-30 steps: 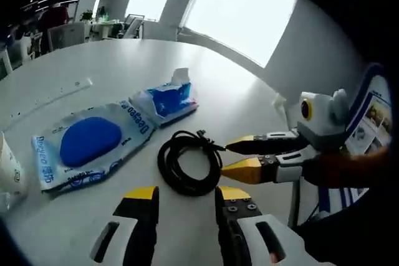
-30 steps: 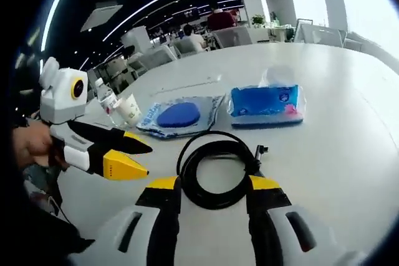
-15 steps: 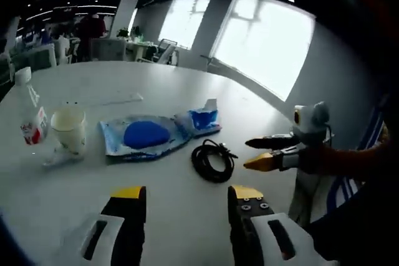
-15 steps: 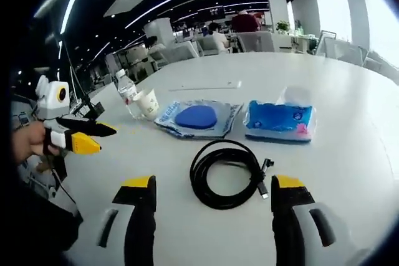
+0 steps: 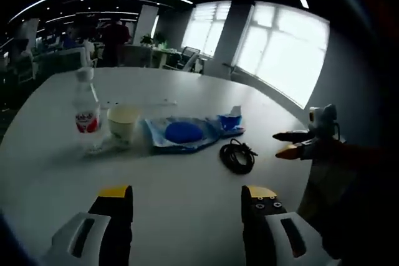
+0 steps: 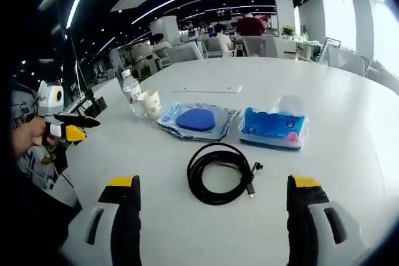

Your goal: Arrange the tabletop items into an orderly group along one side of the table until the central work area is clear of visible clutter.

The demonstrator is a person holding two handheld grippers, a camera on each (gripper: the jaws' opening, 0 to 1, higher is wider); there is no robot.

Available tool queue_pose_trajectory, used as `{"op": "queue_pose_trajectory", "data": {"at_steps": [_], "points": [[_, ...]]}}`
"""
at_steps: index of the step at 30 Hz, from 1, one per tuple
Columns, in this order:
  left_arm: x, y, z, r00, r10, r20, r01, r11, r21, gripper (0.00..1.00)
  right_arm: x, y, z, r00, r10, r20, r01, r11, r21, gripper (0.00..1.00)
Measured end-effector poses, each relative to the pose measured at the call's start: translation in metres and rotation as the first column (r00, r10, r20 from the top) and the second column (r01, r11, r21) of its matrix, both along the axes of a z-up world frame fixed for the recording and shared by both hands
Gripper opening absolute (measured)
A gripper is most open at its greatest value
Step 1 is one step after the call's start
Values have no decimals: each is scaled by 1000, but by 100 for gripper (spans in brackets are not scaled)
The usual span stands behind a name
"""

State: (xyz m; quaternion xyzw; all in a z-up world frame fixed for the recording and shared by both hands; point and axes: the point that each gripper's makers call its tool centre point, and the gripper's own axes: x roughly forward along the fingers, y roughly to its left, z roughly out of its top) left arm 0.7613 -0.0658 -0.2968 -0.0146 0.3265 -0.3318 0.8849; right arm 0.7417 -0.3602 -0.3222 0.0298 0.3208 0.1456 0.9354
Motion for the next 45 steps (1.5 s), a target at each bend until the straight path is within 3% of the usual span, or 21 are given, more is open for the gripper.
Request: {"op": "queue_pose_trajectory", "data": {"at_steps": [7, 11, 21, 25, 28, 34, 45], "points": [[-11, 19, 4, 1000, 18, -4, -18, 999, 48, 85, -21, -5, 0, 1000, 3, -16, -3, 1000, 3, 100], [-8, 36, 2, 998, 62, 6, -62, 998, 27, 86, -29, -8, 2, 1000, 1, -25, -1, 1000, 14, 100], [-22, 47, 7, 996, 86, -2, -86, 995, 51, 99, -40, -6, 8, 998, 60, -23, -61, 997, -37, 100], [-19, 48, 12, 996, 91, 16, -92, 995, 29, 100, -43, -5, 6, 998, 61, -35, -62, 997, -39, 100], [-19, 40, 19, 998, 55, 40, -57, 997, 52, 100, -42, -4, 12, 998, 53, -26, -54, 998, -26, 100], [-17, 38, 16, 999, 44, 28, -46, 998, 50, 100, -38, -3, 20, 999, 50, -9, -50, 998, -29, 100], [-16, 36, 15, 999, 15, 30, -17, 998, 52, 100, -39, -4, 18, 999, 43, -20, -43, 999, -23, 99]]}}
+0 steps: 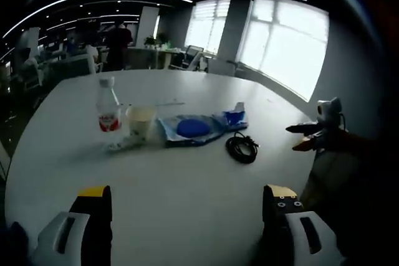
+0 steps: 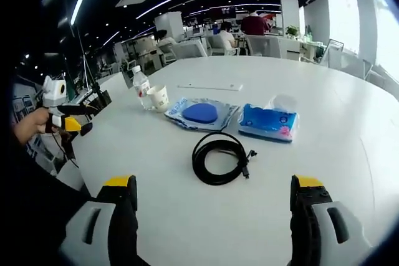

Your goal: Arrange the tabletop items into an orderly group along one side of the table until the central work area is clear of visible clutter.

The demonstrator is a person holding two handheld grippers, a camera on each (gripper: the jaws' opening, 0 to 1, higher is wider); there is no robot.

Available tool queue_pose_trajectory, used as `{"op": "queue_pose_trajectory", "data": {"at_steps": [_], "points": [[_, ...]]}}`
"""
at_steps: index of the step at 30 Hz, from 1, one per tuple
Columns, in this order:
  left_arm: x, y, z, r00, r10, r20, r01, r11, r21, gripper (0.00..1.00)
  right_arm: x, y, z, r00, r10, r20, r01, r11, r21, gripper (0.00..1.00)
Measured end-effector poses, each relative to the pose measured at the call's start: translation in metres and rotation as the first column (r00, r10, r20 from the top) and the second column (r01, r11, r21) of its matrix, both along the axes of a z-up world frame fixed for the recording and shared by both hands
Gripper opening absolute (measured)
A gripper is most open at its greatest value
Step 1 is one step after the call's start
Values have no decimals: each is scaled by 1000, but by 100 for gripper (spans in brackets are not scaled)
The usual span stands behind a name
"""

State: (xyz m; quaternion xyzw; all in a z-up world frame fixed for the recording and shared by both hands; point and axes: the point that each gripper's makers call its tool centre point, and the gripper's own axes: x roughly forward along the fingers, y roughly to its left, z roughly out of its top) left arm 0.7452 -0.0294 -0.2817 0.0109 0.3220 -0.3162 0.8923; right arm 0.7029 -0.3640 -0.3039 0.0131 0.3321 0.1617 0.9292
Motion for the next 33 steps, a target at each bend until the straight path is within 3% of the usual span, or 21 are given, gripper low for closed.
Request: {"op": "queue_pose_trajectory", "data": {"at_steps": [7, 14, 26, 33], "points": [[1, 4, -1, 1000, 4, 0, -4, 1000, 10, 100, 3, 4, 5, 1000, 4, 8, -4, 1000, 0, 99], [0, 6, 0, 1000, 6, -13, -6, 1000, -20, 100, 6, 1, 4, 1000, 10, 8, -10, 1000, -4, 99], [-3, -3, -3, 1000, -7, -20, 6, 1000, -23, 100, 0, 5, -1, 999, 26, -25, -27, 1000, -17, 97], [-4, -2, -3, 1000, -8, -18, 7, 1000, -22, 100, 4, 2, 7, 1000, 18, -7, -18, 1000, -24, 97]]}}
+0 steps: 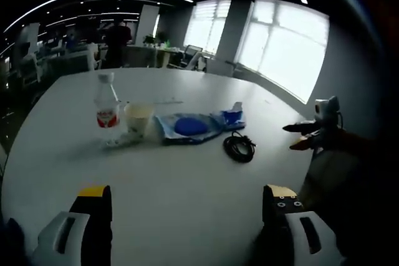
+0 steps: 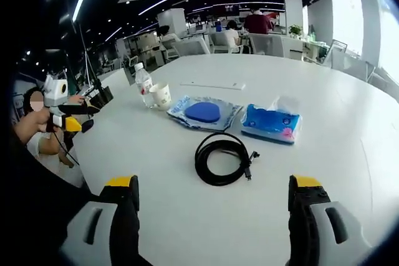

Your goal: Arrange the tabletop items into an orderly group along one side of the table until the central work area is clear of visible clutter.

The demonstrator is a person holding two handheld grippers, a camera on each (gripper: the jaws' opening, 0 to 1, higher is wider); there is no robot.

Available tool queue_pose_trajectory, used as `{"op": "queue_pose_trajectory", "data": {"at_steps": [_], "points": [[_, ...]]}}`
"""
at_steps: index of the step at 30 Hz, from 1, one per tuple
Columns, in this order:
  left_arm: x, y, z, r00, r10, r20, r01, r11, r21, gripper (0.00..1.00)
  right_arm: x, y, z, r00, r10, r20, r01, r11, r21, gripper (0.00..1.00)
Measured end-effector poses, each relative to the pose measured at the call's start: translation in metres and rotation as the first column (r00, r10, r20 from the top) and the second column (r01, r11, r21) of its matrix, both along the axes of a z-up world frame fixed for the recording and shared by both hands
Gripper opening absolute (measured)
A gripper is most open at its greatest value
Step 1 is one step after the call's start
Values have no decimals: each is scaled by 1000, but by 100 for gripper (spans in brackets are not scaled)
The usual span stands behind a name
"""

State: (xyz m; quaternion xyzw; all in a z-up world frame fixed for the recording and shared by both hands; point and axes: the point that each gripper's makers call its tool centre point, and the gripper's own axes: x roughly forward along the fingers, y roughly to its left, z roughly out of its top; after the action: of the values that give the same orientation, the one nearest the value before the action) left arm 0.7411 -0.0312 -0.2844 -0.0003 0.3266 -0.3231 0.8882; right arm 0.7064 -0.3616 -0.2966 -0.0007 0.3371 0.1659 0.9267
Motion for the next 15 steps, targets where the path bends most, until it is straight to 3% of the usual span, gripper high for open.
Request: {"op": "queue_pose_trajectory", "data": {"at_steps": [15], "points": [[-1, 1, -1, 1000, -7, 2, 7, 1000, 9, 100, 0, -2, -3, 1000, -10, -1, 10, 1000, 7, 96]]}}
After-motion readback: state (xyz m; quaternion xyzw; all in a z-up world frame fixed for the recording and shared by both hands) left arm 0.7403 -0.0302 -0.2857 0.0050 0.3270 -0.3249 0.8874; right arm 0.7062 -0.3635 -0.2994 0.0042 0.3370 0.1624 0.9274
